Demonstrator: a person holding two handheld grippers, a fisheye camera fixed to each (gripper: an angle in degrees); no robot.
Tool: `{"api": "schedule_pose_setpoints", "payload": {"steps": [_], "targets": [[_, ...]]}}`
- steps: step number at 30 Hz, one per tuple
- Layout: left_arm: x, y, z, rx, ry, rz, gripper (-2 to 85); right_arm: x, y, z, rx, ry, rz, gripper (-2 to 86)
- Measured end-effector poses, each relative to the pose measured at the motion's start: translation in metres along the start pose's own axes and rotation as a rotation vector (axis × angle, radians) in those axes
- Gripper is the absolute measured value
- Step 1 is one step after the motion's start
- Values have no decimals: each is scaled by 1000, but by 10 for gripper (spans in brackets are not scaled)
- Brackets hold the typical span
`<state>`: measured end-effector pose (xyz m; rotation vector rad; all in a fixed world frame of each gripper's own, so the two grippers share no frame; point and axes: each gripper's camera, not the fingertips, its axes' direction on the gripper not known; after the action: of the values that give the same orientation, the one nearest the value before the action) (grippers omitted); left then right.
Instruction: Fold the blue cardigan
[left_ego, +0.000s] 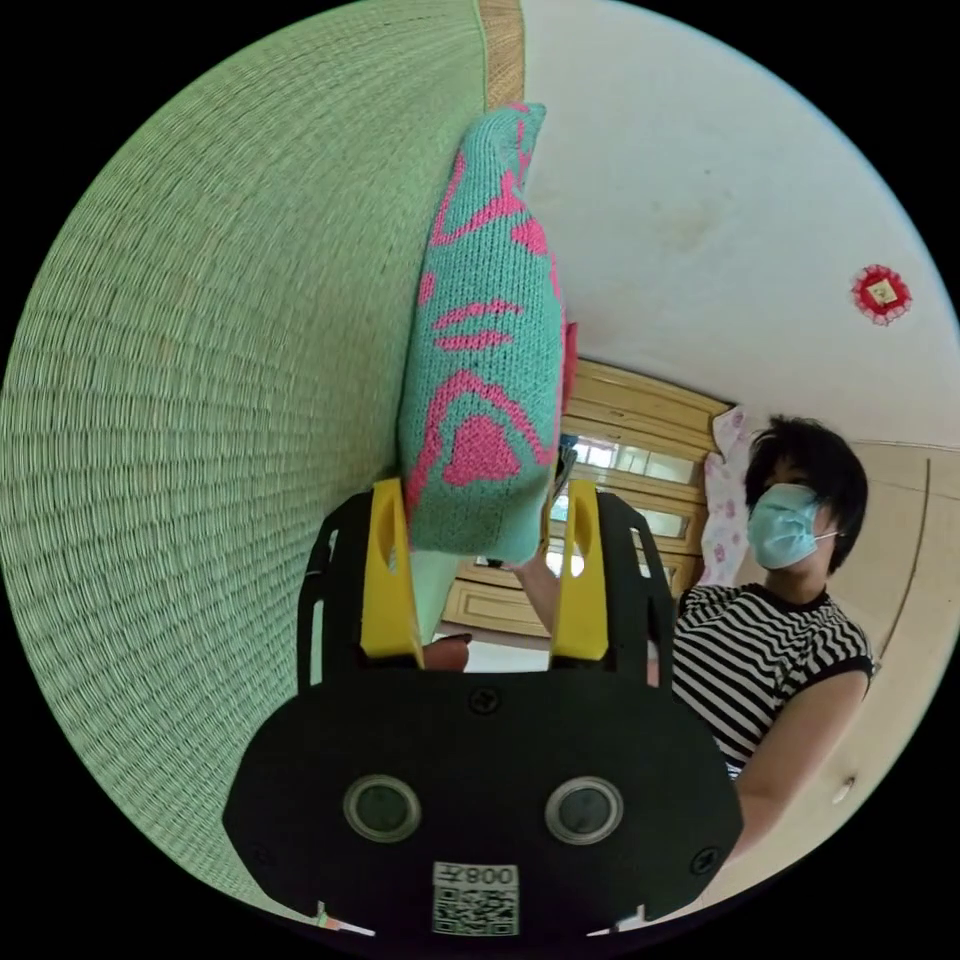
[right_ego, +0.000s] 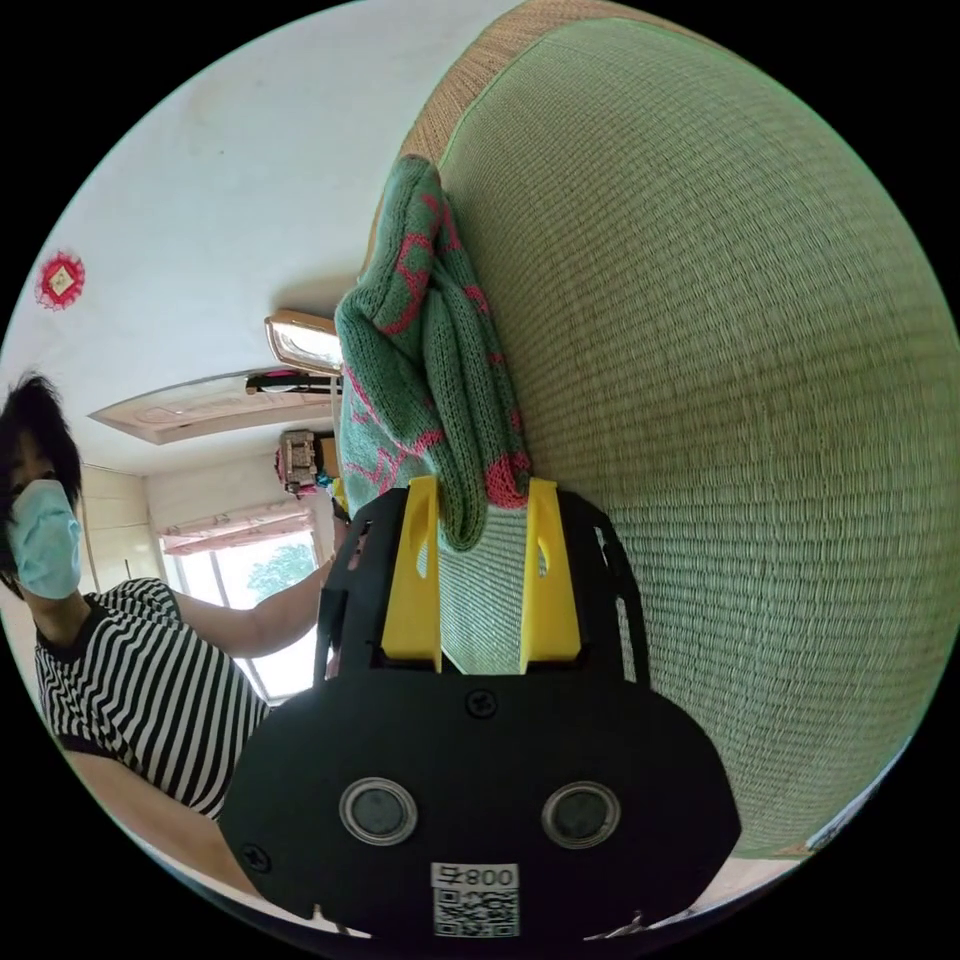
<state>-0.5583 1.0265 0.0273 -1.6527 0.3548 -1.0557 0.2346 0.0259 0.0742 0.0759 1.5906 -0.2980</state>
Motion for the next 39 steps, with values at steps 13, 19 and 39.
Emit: {"api": "schedule_pose_setpoints", "payload": {"steps": [13, 19, 39], "targets": [[13, -48, 34, -126, -138, -44, 141, 0, 6, -66, -41, 11, 31, 93], [45, -49, 60, -150, -133, -56, 131, -47, 27, -127, -45, 4, 9, 84], [116, -103, 232, -151, -76, 37, 115, -181, 32, -382, -56, -10, -114, 75]]}}
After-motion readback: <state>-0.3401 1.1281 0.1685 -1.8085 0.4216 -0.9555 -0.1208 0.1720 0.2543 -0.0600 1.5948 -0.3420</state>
